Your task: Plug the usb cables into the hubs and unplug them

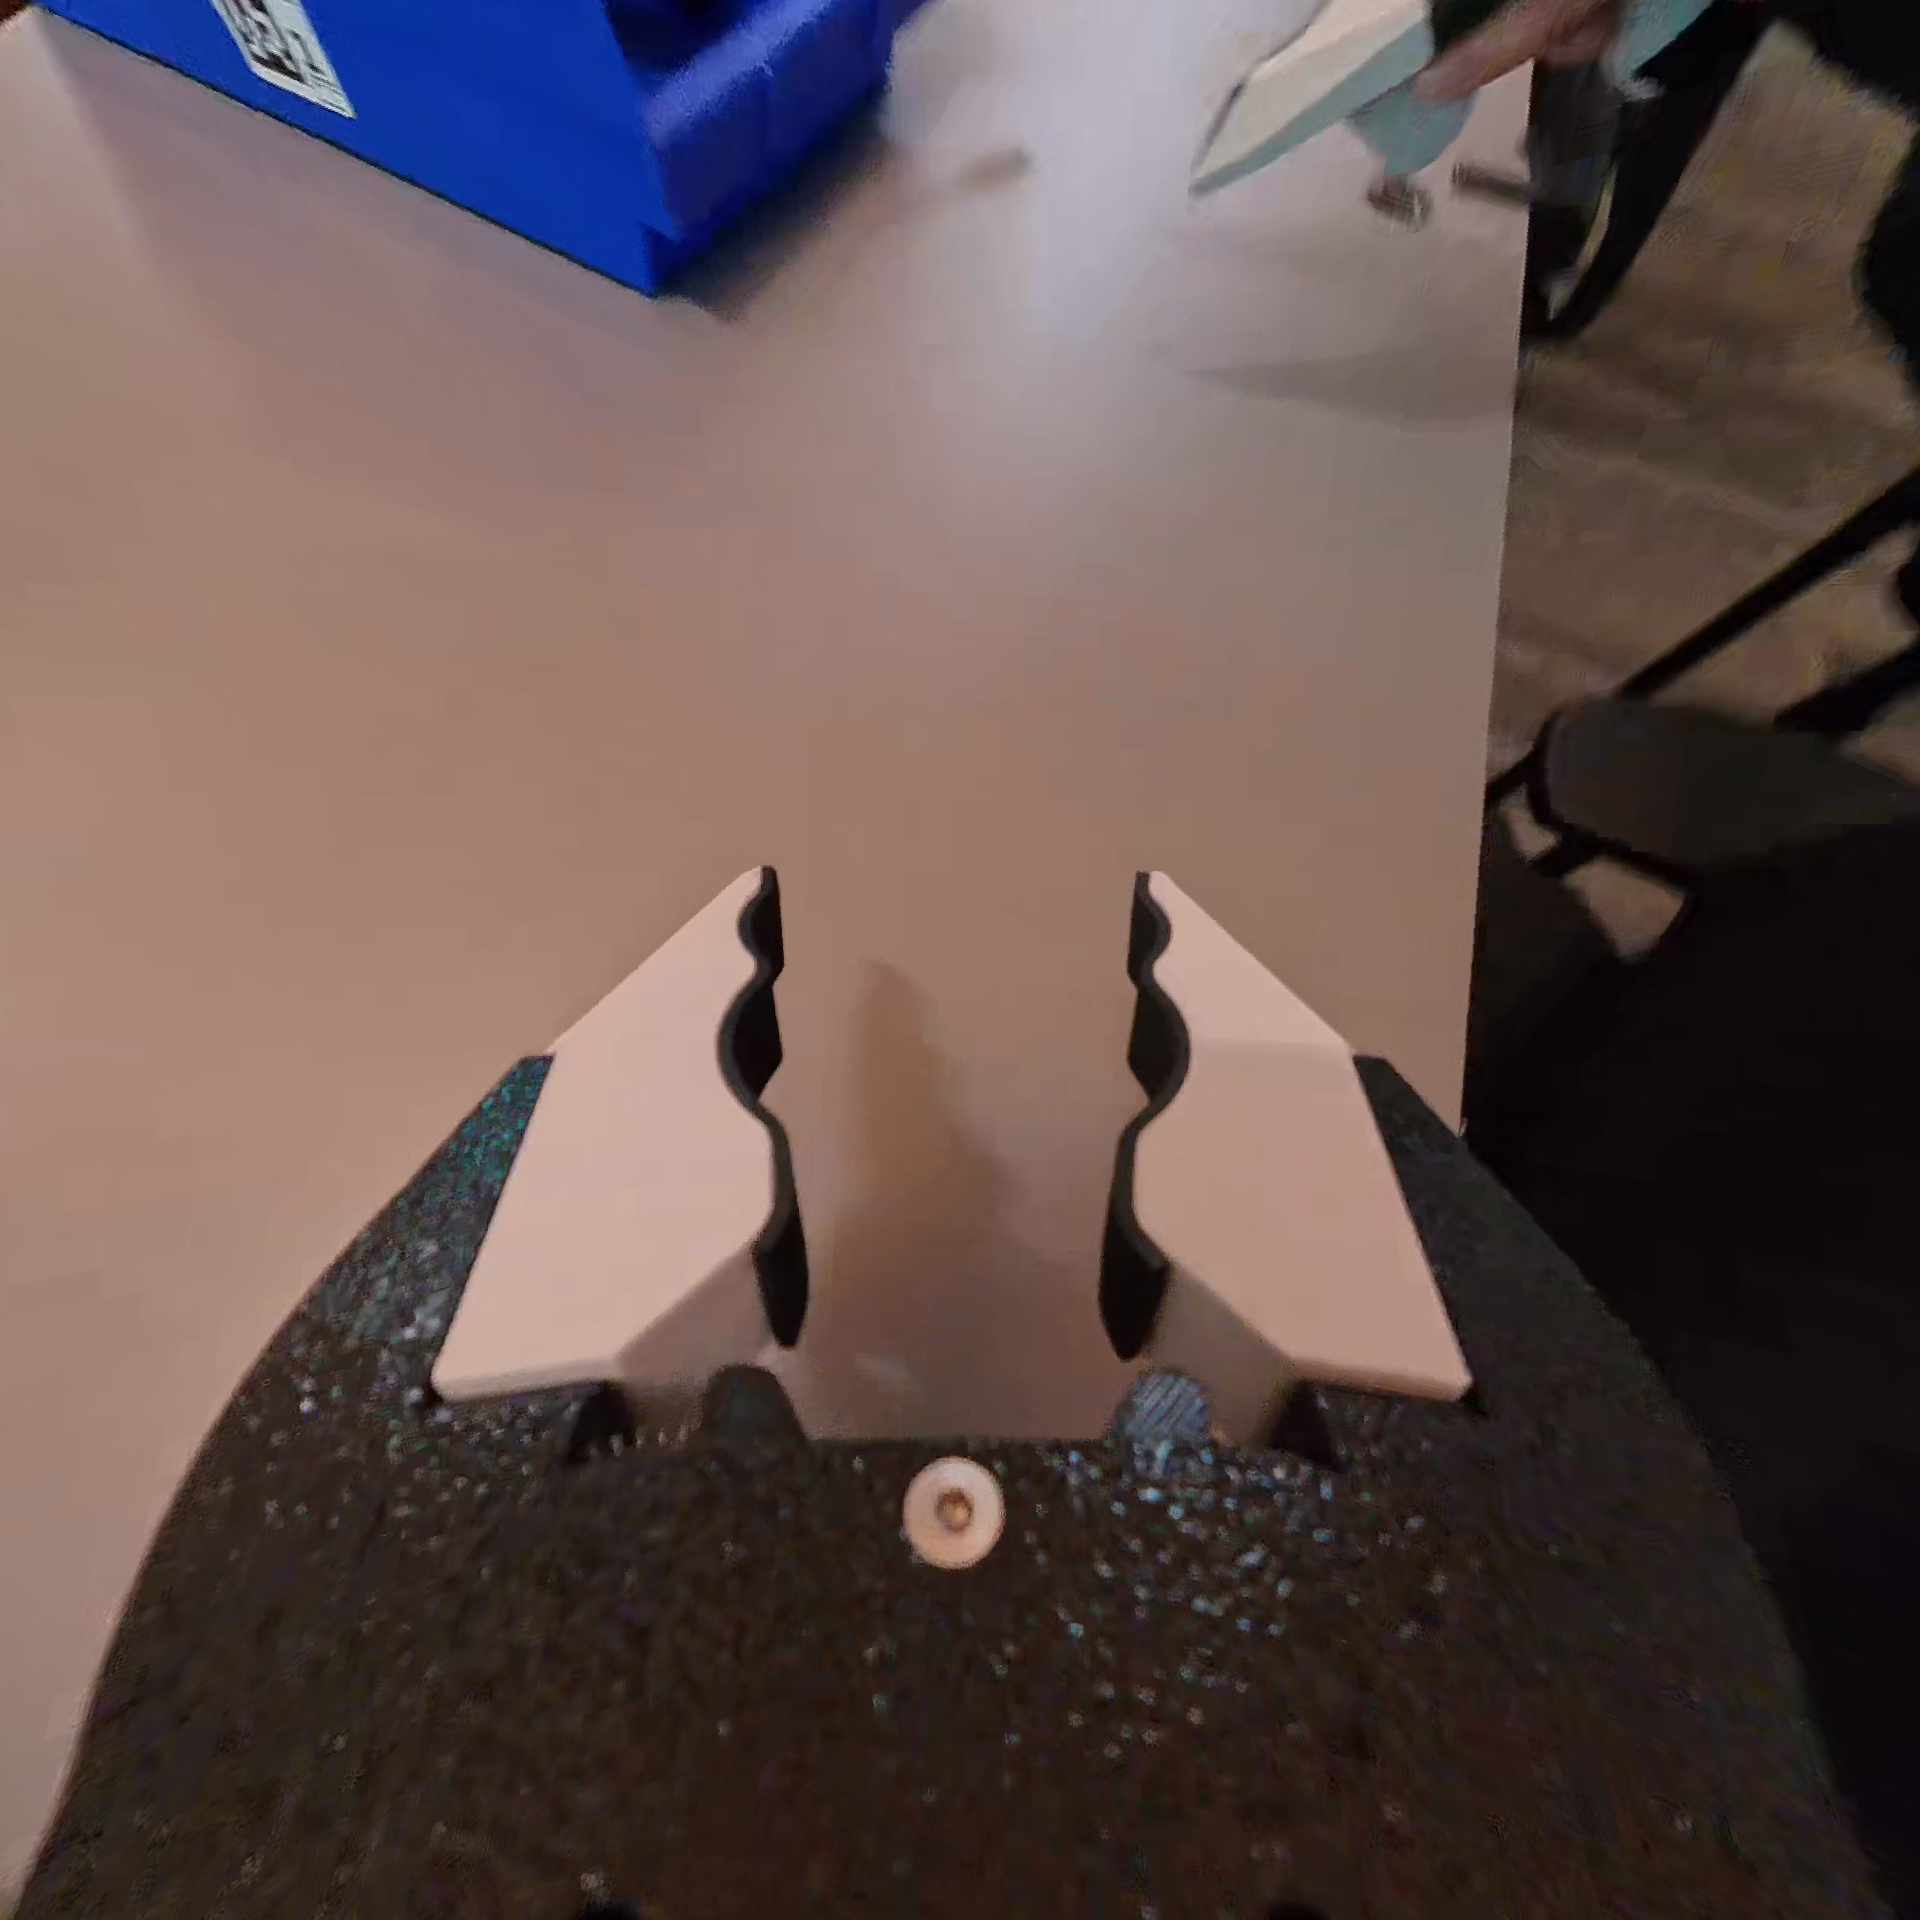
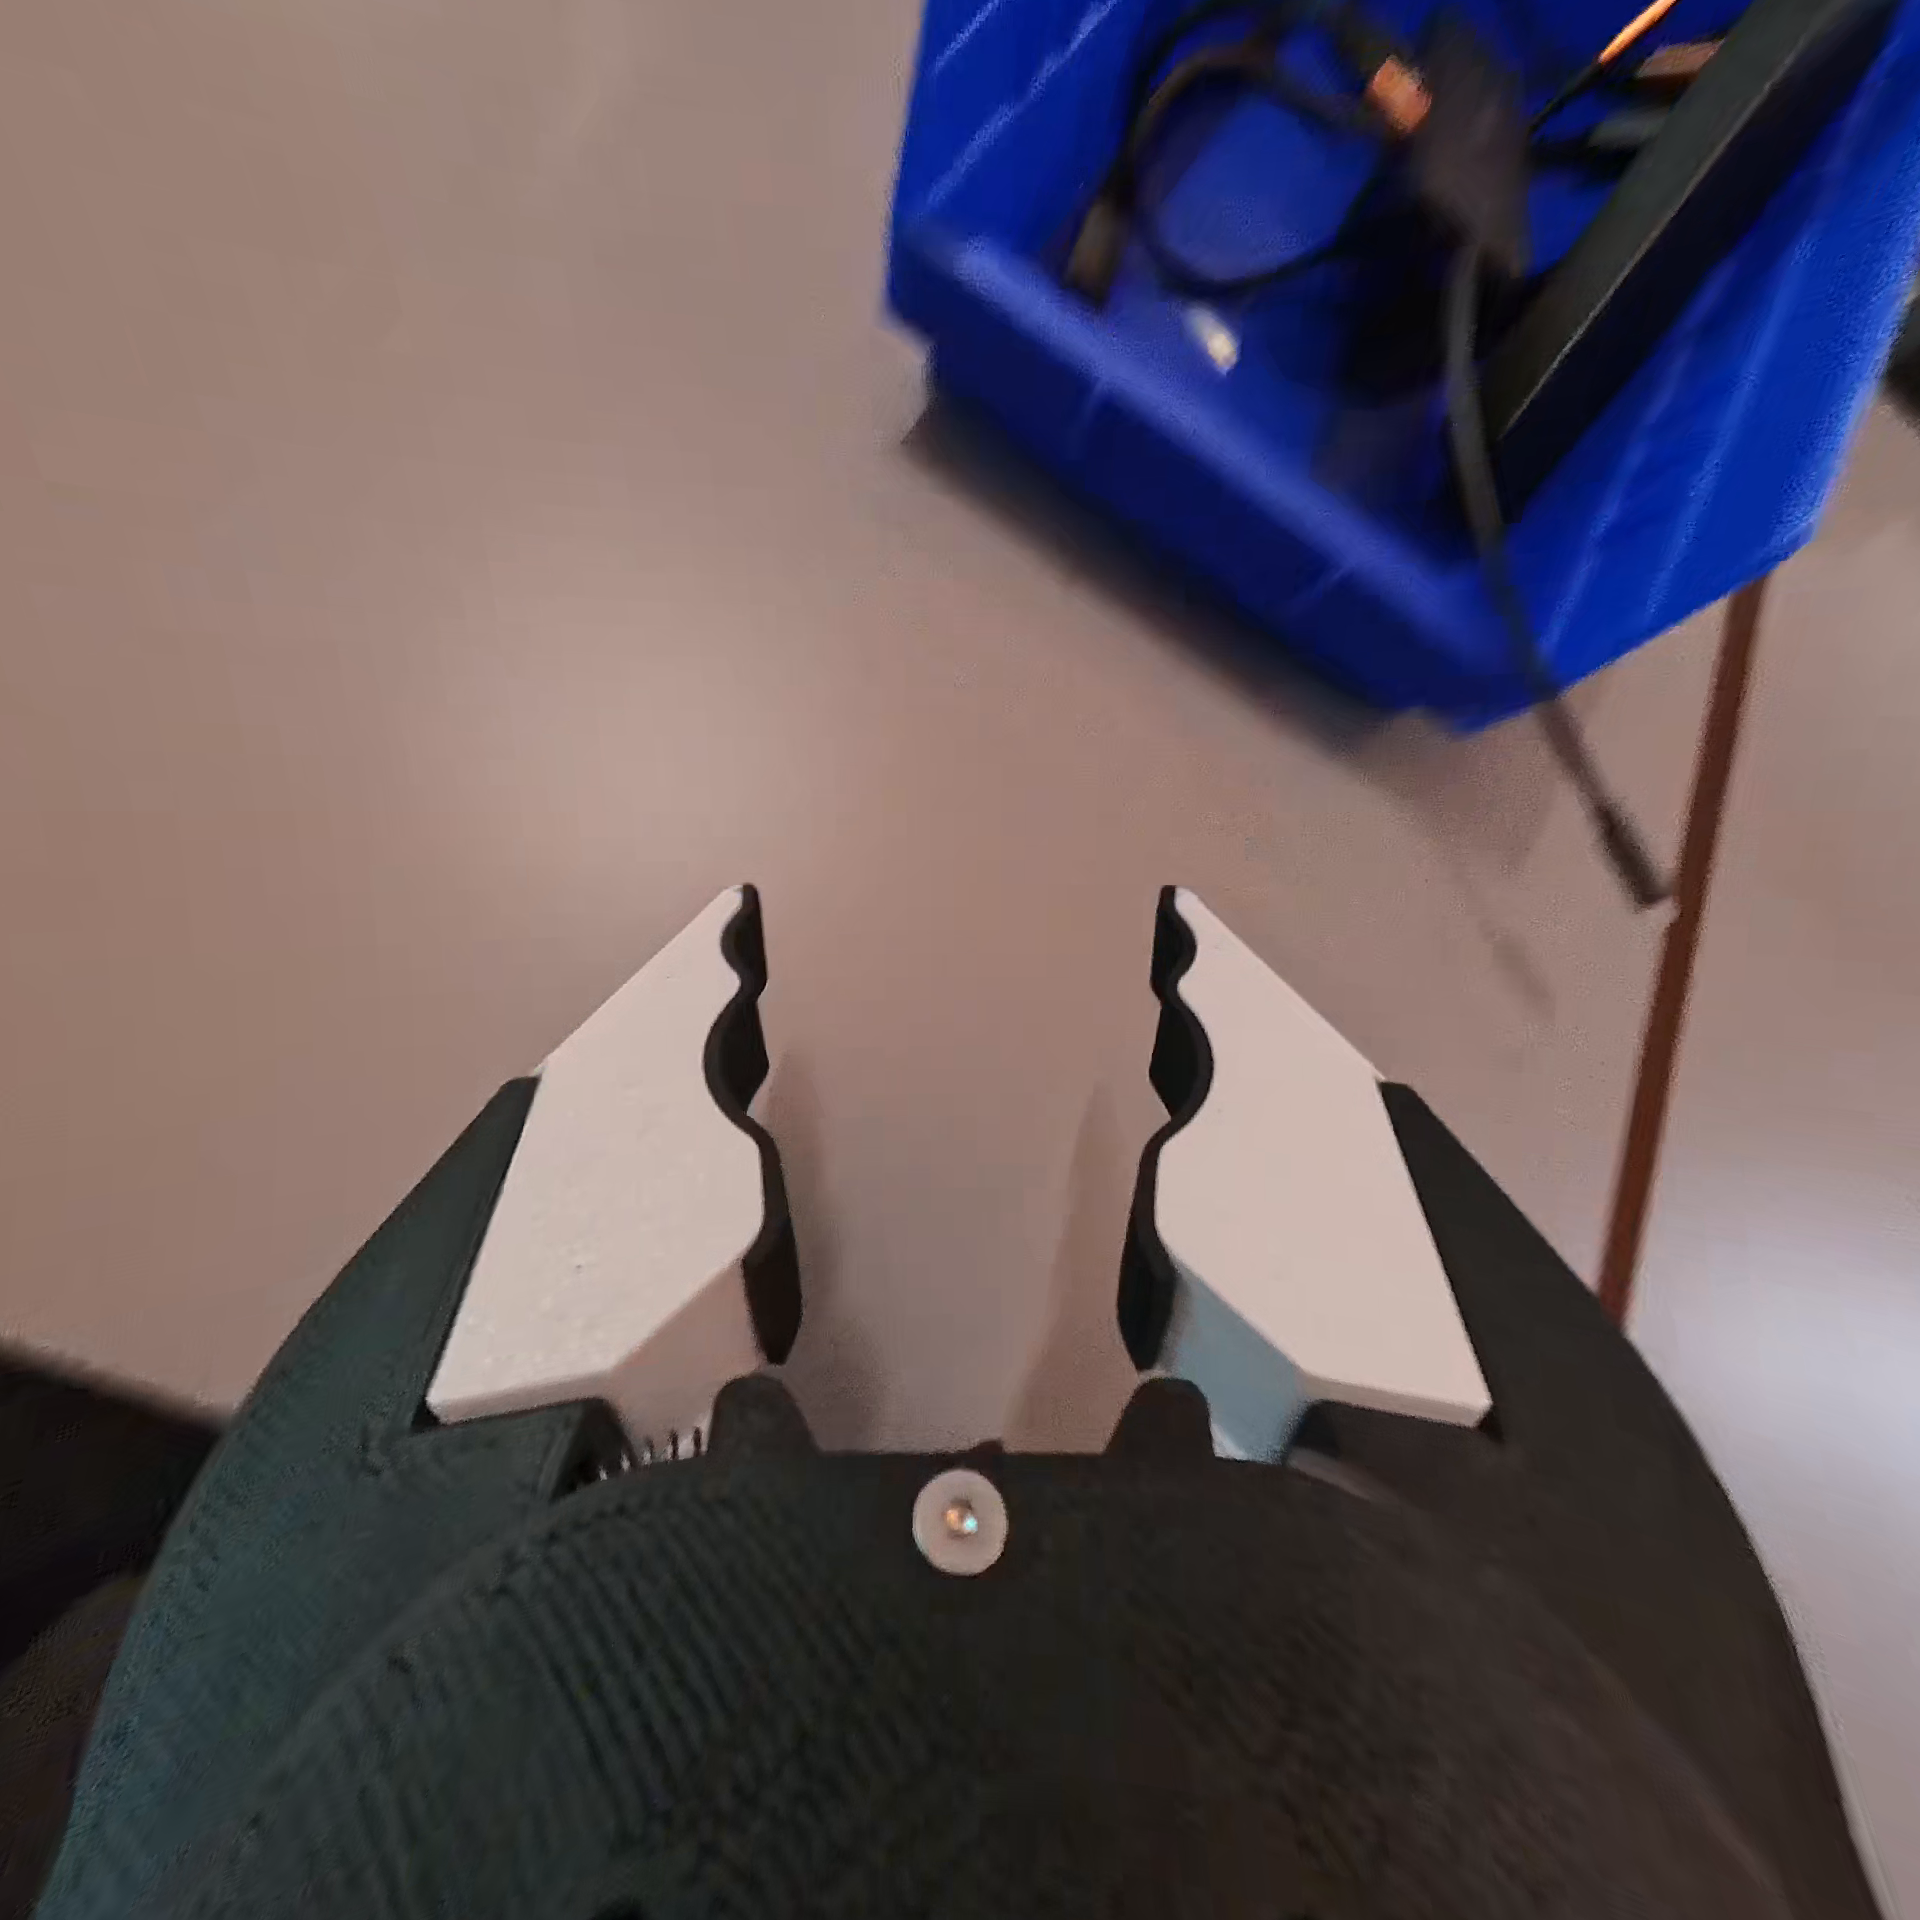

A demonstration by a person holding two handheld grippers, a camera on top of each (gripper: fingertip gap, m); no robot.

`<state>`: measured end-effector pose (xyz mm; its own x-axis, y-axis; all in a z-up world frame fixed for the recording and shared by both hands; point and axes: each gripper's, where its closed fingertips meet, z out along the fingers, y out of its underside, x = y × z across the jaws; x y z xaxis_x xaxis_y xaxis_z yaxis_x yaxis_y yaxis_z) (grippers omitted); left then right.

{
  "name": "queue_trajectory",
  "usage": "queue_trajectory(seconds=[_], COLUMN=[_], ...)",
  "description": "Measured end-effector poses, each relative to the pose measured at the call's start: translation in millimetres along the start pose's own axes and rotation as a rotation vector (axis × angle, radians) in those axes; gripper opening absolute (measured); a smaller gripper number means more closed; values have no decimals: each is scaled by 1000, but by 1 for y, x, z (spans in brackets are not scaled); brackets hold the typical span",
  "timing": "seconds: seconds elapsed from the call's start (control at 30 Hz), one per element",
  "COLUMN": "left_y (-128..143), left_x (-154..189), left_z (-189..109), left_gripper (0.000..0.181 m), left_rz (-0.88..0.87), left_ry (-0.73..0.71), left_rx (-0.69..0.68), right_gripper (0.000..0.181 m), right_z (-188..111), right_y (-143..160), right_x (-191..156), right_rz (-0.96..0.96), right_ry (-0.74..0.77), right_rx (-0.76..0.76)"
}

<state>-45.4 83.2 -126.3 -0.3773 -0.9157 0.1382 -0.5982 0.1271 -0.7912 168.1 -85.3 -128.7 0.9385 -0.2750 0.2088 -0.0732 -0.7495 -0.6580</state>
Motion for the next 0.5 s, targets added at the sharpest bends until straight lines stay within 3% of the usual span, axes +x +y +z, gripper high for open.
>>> queue_trajectory(seconds=[0.03,0.13,0.23,0.33,0.4,0.5], left_y=[2,-17,-78,-140,-170,-190], left_x=[1,-9,-32,-64,-82,-109], left_z=[-5,1,40,99,138,187], left_gripper=[67,79,97,124,124,112], left_rz=[41,124,154,117,28,-115], left_ry=[1,-6,-64,-186,-250,-338], left_rx=[-28,-62,28,111,159,182], right_gripper=[78,85,98,102,106,112], right_z=[-7,-14,-6,-3,-7,-17], right_y=[12,23,12,-11,-28,-43], right_x=[-11,-14,7,26,27,19], right_rz=[5,48,119,167,195,263], right_ry=[-16,4,103,253,310,335], right_rx=[-17,5,56,144,222,331])
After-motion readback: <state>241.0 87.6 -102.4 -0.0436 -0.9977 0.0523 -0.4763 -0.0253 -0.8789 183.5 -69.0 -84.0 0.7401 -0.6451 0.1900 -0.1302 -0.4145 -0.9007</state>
